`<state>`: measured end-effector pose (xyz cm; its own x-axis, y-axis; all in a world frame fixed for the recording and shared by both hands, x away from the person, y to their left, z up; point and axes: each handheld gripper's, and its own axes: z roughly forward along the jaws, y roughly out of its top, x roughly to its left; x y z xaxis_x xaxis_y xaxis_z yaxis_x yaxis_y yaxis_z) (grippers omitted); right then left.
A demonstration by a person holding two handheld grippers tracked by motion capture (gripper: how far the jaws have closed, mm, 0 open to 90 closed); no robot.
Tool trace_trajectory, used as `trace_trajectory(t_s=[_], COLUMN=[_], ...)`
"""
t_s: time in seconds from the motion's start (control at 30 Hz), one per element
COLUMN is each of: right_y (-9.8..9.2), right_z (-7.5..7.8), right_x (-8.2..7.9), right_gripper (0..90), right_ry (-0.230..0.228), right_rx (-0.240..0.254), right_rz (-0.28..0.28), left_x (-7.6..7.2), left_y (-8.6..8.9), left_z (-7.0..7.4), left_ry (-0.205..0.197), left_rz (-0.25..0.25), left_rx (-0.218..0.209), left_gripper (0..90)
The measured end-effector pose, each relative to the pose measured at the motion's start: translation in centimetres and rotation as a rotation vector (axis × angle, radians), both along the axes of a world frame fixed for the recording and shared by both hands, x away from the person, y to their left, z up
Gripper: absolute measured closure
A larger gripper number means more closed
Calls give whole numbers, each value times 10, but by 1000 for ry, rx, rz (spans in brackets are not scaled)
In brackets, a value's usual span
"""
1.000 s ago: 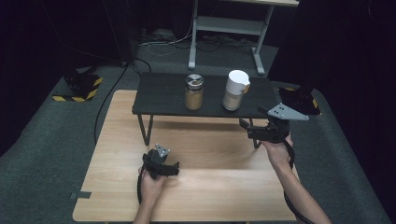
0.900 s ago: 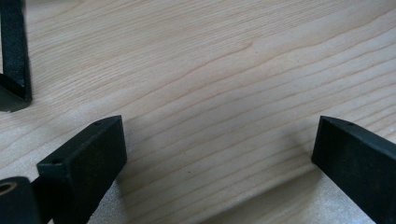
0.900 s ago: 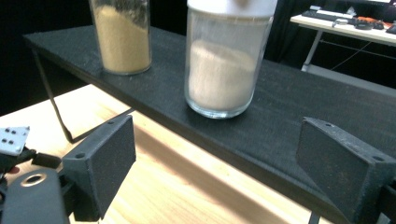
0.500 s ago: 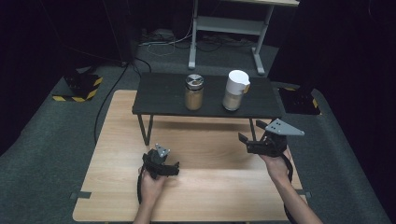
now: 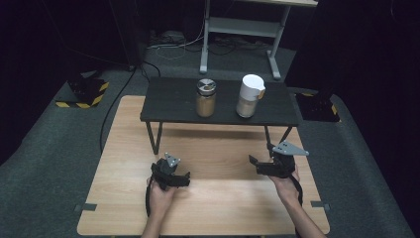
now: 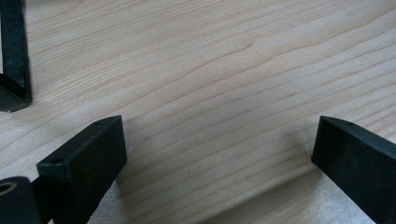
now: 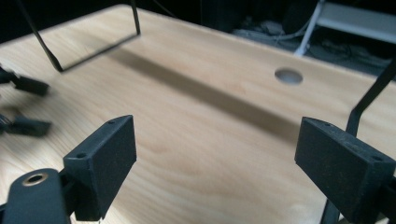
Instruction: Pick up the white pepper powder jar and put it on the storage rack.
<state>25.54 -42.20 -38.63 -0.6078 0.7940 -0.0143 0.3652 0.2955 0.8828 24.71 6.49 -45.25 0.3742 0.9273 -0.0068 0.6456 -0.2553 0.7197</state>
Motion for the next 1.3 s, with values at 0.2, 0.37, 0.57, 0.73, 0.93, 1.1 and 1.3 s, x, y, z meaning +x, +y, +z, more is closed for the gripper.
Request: trace_trajectory(t_s=[0.2,0.37,0.57,0.73,0.93,1.1,1.3], right_y=[8,12,19,25,32,36,39], right_z=[-22,-36,-49,-55,-60,-63,-63], right_x=[6,8,10,11,12,14,18], right_gripper=[118,111,106,101,103,107,109], right_ry=[59,85,104,107,120,135,149], right_rx=[-35,-55,-77,-109,-142,-167,-188], right_rz=[-15,-23,-38,-42,-45,-47,-35], left_x=[0,0,0,0,0,0,0], left_y=[0,0,0,0,0,0,0], left_z=[0,0,0,0,0,0,0], left_ry=[0,0,0,0,0,0,0], left_rz=[0,0,0,0,0,0,0], left_rx=[0,0,0,0,-1,0,0], left_gripper=[30,30,30,30,30,30,30])
